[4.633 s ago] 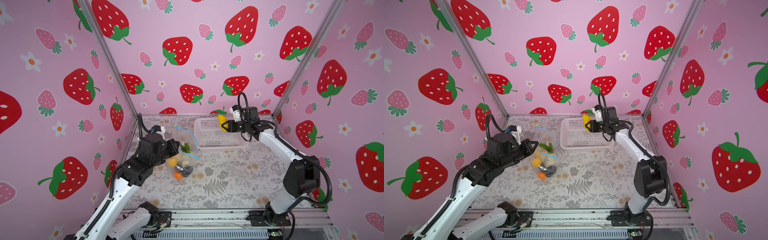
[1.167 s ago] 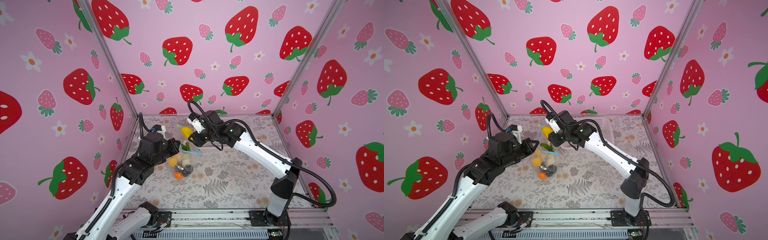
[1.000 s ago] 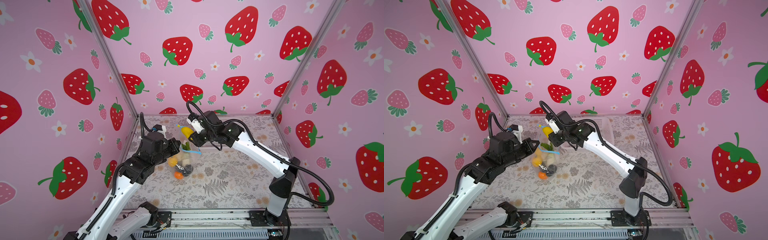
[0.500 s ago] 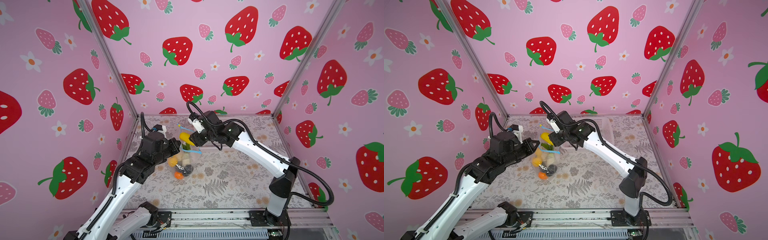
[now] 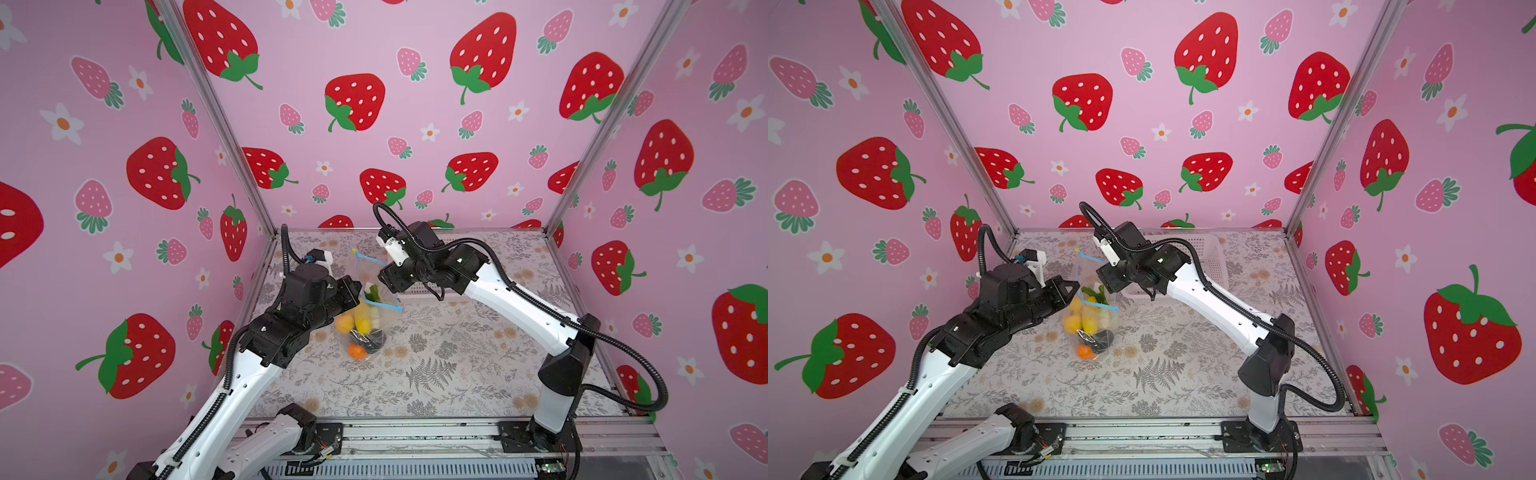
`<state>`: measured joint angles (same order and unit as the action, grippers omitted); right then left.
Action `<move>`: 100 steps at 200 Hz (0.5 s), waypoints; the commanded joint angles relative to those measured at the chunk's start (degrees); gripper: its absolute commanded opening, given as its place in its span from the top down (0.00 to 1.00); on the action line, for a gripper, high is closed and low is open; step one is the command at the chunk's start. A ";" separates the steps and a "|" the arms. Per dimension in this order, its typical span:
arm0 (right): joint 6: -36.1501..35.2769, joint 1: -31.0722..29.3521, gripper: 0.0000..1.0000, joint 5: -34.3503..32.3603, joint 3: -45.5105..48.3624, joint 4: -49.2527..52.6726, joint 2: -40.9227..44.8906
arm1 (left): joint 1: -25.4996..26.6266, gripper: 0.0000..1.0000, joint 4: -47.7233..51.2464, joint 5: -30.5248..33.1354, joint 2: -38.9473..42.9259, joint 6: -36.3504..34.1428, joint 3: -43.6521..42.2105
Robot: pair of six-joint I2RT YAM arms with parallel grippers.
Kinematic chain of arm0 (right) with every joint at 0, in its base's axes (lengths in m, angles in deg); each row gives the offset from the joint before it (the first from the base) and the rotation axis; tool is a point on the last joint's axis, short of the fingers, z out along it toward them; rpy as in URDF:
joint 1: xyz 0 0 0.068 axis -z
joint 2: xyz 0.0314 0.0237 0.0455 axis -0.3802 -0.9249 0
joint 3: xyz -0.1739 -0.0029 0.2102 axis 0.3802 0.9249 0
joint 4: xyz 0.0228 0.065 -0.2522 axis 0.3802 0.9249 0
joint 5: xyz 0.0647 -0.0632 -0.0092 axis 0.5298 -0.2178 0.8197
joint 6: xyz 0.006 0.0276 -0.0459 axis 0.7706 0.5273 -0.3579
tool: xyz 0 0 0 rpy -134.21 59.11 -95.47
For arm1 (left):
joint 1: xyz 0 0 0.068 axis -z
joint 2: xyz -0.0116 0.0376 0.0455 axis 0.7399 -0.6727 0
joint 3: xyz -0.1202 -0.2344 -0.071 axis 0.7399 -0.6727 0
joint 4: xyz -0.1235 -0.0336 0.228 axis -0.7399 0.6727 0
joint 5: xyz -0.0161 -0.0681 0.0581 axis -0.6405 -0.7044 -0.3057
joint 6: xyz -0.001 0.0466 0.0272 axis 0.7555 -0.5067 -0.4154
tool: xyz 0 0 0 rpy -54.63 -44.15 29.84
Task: Place the food in the zip-top bag and seal the zipper
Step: 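Lower the banana into the bag mouth and open the right gripper, then raise the right gripper out of the bag and draw it back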
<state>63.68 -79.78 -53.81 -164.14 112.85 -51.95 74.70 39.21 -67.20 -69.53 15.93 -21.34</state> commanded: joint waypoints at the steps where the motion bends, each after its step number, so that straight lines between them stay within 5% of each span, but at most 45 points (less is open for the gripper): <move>1: -0.71 -0.37 0.35 -0.27 0.36 -2.18 2.32 | -0.18 1.00 -0.41 0.49 0.33 -0.61 1.55; 100: -0.32 -0.14 0.35 3.47 27.27 -27.11 22.44 | -0.22 1.00 -0.65 0.70 0.67 -0.56 0.83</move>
<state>63.73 -79.89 -52.58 -142.39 95.21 -33.27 74.70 39.21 -67.18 -69.53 15.93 -21.34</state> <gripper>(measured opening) 0.648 0.045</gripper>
